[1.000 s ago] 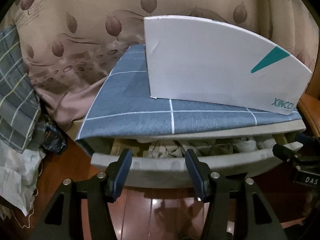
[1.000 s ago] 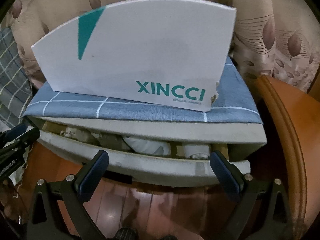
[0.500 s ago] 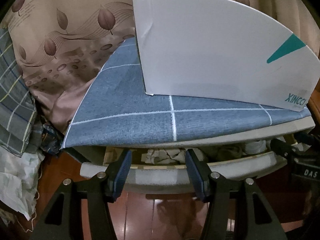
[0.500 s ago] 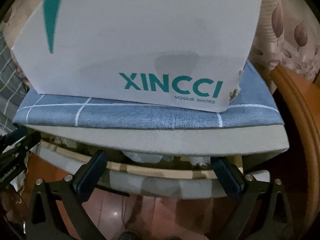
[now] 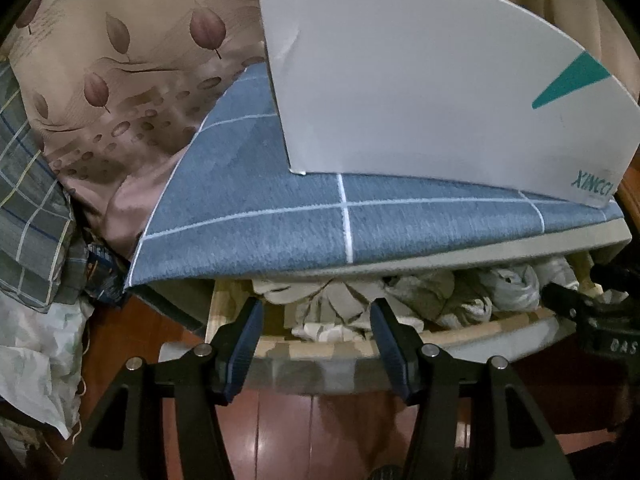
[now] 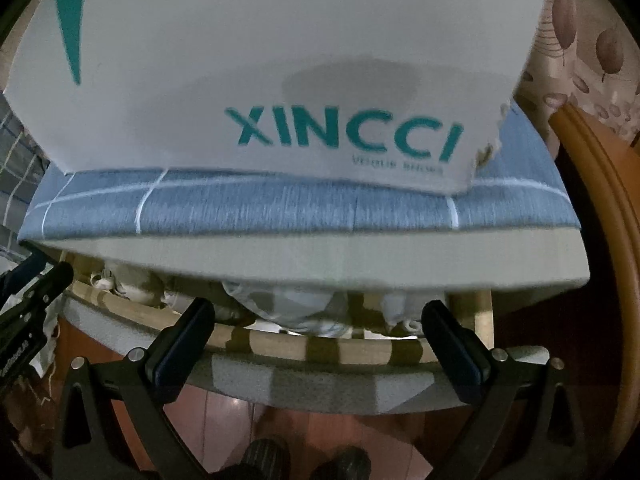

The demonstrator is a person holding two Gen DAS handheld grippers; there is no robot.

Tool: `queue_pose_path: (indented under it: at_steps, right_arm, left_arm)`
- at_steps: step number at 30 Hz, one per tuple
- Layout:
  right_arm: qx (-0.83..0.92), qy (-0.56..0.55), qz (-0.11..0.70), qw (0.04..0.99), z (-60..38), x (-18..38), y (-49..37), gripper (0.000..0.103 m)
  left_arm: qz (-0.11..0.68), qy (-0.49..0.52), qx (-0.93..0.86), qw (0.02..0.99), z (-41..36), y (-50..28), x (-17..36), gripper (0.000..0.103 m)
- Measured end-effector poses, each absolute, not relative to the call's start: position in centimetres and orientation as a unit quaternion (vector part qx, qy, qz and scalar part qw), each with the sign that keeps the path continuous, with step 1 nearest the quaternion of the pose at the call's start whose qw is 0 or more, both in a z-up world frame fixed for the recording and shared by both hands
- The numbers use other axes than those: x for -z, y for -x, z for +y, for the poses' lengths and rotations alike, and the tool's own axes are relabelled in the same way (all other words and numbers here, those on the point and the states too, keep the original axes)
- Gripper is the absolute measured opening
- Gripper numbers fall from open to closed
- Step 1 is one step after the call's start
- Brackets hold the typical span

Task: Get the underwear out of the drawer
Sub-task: 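Pull the drawer open with both tools to reveal the rolled underwear, then lower the left tool into the drawer toward the beige bra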

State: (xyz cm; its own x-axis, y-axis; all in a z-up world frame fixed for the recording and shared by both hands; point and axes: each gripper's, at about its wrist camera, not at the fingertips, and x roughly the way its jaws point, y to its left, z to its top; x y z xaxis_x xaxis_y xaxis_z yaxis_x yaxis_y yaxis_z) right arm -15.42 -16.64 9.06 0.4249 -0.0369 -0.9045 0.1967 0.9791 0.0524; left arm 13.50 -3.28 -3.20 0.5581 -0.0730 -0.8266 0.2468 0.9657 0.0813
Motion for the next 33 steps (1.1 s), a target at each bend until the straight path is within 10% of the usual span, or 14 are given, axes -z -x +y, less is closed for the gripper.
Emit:
queue_pose_path:
  at_steps: [33]
  right_arm:
    - [0.047, -0.078, 0.635, 0.767, -17.9, -6.8, 10.5, 0.101]
  left_arm:
    - [0.591, -0.074, 0.122, 0.794, -0.2, -5.7, 6.2, 0.058]
